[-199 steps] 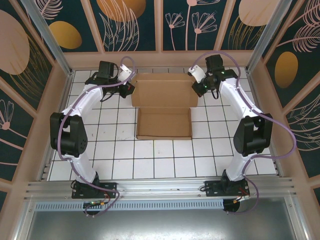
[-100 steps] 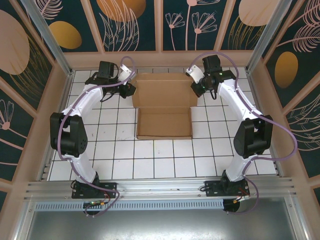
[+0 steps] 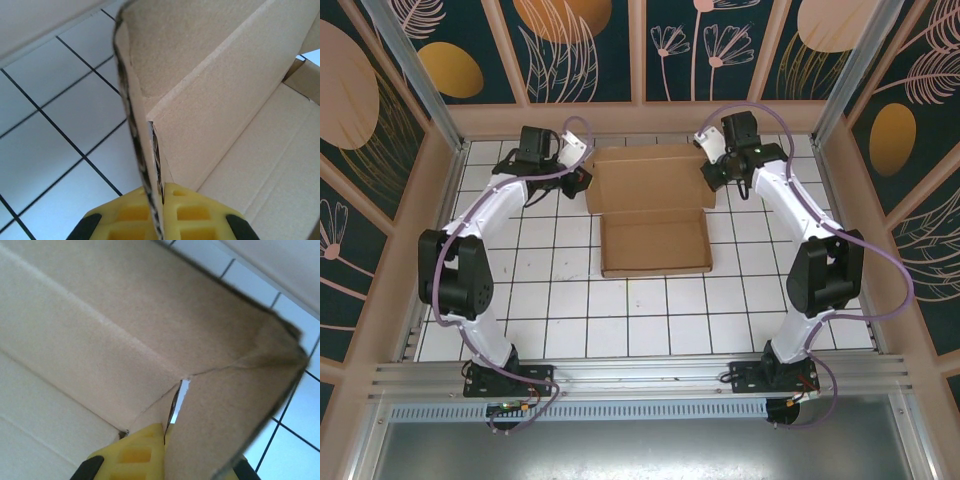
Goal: Fold the paper box
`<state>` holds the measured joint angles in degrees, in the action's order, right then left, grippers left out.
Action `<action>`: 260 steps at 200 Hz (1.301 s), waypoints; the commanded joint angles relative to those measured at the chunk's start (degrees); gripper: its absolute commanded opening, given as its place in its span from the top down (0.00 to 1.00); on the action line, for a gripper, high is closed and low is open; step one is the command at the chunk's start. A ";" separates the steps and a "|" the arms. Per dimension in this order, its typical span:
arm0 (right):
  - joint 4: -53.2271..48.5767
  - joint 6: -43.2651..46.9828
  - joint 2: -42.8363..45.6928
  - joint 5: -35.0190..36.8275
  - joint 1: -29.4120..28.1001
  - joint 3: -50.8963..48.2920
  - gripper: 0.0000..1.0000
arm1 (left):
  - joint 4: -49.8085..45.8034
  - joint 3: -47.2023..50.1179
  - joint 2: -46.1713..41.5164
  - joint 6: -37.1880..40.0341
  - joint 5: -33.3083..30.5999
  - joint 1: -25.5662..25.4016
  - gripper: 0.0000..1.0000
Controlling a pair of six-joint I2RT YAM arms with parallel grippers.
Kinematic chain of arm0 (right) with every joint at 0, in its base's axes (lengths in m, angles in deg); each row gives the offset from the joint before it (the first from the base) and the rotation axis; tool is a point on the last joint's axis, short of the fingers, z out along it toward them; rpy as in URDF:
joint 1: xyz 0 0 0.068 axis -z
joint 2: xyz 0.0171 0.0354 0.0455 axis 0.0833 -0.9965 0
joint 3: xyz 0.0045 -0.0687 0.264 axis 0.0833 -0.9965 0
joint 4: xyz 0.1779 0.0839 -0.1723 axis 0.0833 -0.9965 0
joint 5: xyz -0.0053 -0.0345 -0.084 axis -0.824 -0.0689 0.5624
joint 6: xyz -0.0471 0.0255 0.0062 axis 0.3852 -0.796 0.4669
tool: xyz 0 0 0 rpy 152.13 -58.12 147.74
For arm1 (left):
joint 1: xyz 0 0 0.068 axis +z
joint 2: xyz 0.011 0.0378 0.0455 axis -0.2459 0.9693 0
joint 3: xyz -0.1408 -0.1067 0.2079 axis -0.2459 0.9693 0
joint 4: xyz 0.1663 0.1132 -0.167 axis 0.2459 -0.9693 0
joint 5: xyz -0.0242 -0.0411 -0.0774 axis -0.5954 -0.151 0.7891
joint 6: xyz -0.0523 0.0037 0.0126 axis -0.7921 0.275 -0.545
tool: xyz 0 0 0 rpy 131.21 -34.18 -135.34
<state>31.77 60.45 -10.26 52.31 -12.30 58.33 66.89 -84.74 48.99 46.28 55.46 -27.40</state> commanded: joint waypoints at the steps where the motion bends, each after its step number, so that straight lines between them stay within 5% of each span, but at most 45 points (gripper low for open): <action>1: 8.22 -9.99 3.01 3.90 -1.41 -1.41 1.00 | 12.64 3.89 -4.99 -3.83 -5.69 -3.23 1.00; 81: 40.80 -31.47 13.63 21.75 -4.99 -24.19 1.00 | 33.33 9.44 -3.81 -13.69 -16.22 -10.40 1.00; 158: 68.52 -39.03 19.83 30.03 -7.08 -43.37 1.00 | 50.64 18.08 -3.09 -23.41 -25.74 -14.23 1.00; 260: 78.11 -38.91 15.44 31.88 -8.98 -49.10 1.00 | 58.31 19.47 3.17 -31.86 -33.78 -19.35 1.00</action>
<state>101.82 22.16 6.42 84.66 -19.75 10.53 121.36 -65.66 50.08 18.48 21.73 -44.74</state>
